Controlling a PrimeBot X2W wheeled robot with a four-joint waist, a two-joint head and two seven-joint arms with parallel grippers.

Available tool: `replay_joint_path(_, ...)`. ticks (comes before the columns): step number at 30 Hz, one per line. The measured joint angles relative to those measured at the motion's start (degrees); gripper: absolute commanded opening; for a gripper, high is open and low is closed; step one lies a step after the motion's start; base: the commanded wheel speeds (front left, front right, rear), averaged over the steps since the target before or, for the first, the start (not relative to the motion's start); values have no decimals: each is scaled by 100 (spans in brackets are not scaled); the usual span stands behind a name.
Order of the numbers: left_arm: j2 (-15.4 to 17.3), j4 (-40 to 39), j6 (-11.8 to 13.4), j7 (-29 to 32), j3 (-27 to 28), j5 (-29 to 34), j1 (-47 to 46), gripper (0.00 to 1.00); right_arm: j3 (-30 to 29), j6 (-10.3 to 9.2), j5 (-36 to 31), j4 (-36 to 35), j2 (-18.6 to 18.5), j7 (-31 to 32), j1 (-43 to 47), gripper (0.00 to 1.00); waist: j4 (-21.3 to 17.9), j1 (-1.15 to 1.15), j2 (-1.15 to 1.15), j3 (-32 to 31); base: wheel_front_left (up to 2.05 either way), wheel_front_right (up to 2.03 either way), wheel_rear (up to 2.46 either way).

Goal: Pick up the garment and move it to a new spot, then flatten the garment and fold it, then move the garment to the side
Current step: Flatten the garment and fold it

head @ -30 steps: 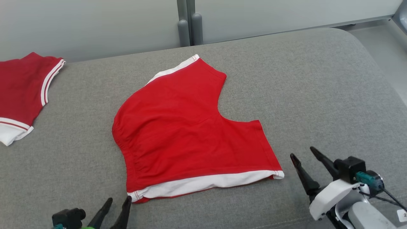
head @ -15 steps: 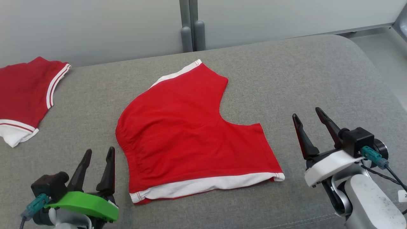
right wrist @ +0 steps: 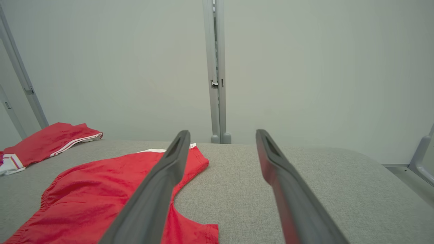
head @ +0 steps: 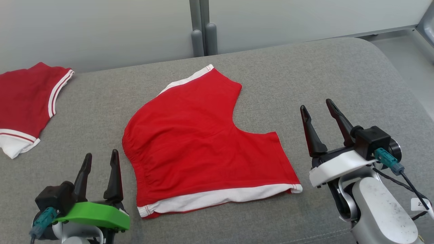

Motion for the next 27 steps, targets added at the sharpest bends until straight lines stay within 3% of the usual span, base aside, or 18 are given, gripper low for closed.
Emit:
replay_joint_path(14, -358, 137, 59, 0, 200, 327, 426, 100, -71, -91, 49, 180, 279, 0, 254, 100, 59, 0, 0, -77, 0, 0, 0)
replay_joint_path(27, -419, 118, 62, 0, 349, 575, 543, 100, -65, -46, 46, 326, 299, 0, 312, 100, 104, 0, 0, -146, 0, 0, 0)
